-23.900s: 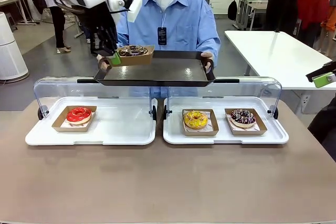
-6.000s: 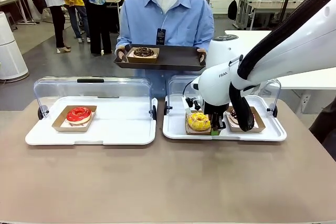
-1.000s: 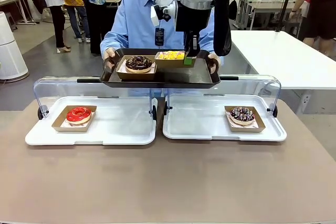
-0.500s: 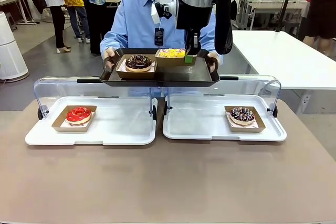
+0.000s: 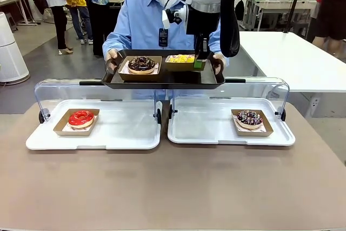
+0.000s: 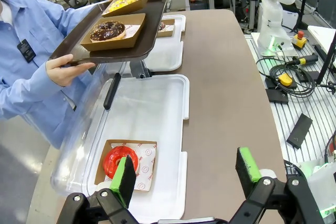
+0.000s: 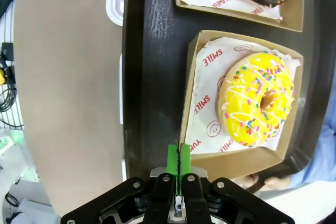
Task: Provide the desired donut to the person.
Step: Place the picked Paper togo box onto the Handle tray extended by the person.
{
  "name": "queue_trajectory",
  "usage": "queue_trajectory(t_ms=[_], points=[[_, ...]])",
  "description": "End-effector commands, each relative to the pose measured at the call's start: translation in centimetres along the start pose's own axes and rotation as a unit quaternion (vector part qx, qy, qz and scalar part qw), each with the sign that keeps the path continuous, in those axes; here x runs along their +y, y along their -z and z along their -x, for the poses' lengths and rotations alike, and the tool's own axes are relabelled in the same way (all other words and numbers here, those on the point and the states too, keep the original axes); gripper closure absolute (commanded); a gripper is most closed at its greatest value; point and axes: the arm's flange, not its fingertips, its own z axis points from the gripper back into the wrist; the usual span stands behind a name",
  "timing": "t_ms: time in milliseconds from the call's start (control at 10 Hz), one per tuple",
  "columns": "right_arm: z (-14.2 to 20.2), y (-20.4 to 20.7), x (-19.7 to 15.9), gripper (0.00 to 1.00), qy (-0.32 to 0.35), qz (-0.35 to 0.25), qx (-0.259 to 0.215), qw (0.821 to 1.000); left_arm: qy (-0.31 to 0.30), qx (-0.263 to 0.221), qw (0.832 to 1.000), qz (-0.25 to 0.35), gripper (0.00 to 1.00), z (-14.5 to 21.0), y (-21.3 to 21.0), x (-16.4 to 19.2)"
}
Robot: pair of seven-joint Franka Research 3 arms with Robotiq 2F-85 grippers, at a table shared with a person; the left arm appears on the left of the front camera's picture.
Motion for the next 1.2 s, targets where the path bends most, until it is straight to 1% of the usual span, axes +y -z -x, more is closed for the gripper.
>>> queue_trajectory(t_ms=[0, 300, 400, 500, 600, 700, 800, 900, 1100], points=[[-0.2, 0.3, -1.6, 0.99, -0.005, -0.034, -0.014, 0.999, 0.004, -0.007, 1.000, -0.002, 0.00, -0.1, 0.0, -0.1], [0.1, 1.9, -2.6, 0.99, -0.003, -0.068, -0.004, 0.998, 0.004, -0.007, 1.000, -0.002, 0.00, -0.1, 0.0, -0.1], [0.1, 2.1, -2.7, 0.74, -0.006, -0.073, -0.003, 0.997, 0.004, -0.007, 1.000, -0.002, 0.00, -0.1, 0.0, -0.1], [0.1, 2.1, -2.5, 0.40, -0.010, -0.074, 0.000, 0.997, 0.004, -0.007, 1.000, -0.002, 0.00, -0.1, 0.0, -0.1], [0.0, 1.9, -2.5, 0.15, -0.010, -0.072, 0.000, 0.997, 0.004, -0.007, 1.000, -0.002, 0.00, -0.1, 0.0, -0.1], [0.1, 1.8, -2.5, 0.00, -0.009, -0.071, -0.001, 0.997, 0.004, -0.007, 1.000, -0.002, 0.00, -0.1, 0.0, -0.1], [0.1, 1.9, -2.3, 0.26, -0.011, -0.072, 0.000, 0.997, 0.004, -0.007, 1.000, -0.002, 0.00, -0.1, 0.0, -0.1], [0.2, 1.9, -2.3, 0.00, -0.012, -0.073, 0.001, 0.997, 0.004, -0.007, 1.000, -0.002, 0.00, -0.1, 0.0, -0.1], [0.2, 1.8, -2.4, 0.00, -0.012, -0.074, 0.001, 0.997, 0.004, -0.007, 1.000, -0.002, 0.00, -0.1, 0.0, -0.1]])
